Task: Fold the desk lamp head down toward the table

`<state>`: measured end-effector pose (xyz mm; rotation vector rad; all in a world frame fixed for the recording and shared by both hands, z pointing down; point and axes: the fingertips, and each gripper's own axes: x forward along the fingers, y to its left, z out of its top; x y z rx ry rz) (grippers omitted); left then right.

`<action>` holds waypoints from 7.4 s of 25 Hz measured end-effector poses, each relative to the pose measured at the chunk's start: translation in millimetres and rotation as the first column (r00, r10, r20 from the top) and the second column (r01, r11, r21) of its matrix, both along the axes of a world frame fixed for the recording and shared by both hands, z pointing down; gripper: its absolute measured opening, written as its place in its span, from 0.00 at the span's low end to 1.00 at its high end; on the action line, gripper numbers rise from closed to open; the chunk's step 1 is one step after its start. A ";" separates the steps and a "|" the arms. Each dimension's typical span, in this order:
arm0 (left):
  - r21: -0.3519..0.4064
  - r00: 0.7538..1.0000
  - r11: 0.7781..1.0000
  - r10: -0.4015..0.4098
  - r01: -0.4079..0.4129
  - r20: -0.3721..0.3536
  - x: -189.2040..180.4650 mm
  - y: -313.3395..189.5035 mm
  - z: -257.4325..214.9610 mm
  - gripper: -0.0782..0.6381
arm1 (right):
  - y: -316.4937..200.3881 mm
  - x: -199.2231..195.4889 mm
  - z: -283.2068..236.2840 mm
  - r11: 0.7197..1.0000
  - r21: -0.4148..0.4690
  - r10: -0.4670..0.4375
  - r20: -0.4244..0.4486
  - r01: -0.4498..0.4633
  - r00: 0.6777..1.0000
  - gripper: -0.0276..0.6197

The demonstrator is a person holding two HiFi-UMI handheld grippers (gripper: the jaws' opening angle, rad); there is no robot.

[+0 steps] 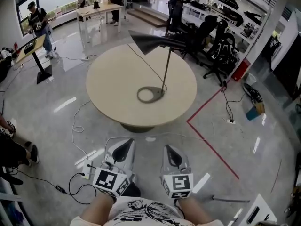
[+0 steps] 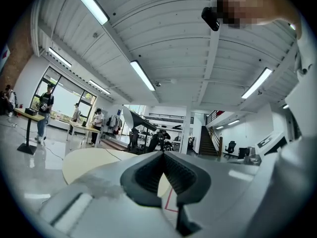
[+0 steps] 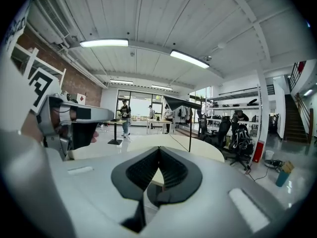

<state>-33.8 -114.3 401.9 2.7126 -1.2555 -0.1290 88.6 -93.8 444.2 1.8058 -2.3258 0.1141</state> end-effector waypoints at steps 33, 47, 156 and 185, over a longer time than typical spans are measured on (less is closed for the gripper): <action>0.214 0.987 0.966 -0.157 0.145 0.042 -8.8 -243.0 -78.0 0.12 | -258.0 -7.5 -41.0 0.983 0.021 -0.184 0.036 0.183 0.982 0.06; 0.375 0.967 0.904 -0.246 0.206 0.060 -15.0 -302.2 -164.1 0.12 | -286.5 -20.6 -39.8 0.947 -0.050 -0.318 -0.028 0.316 0.948 0.06; -0.019 0.995 0.997 0.076 -0.075 0.067 28.5 -48.9 17.0 0.11 | -33.4 9.2 -8.6 0.997 -0.006 0.082 0.020 -0.082 0.996 0.06; -0.007 0.996 0.998 -0.065 0.066 0.058 46.0 230.8 9.4 0.12 | 221.4 27.7 -13.4 0.996 0.080 -0.052 0.104 0.044 0.993 0.06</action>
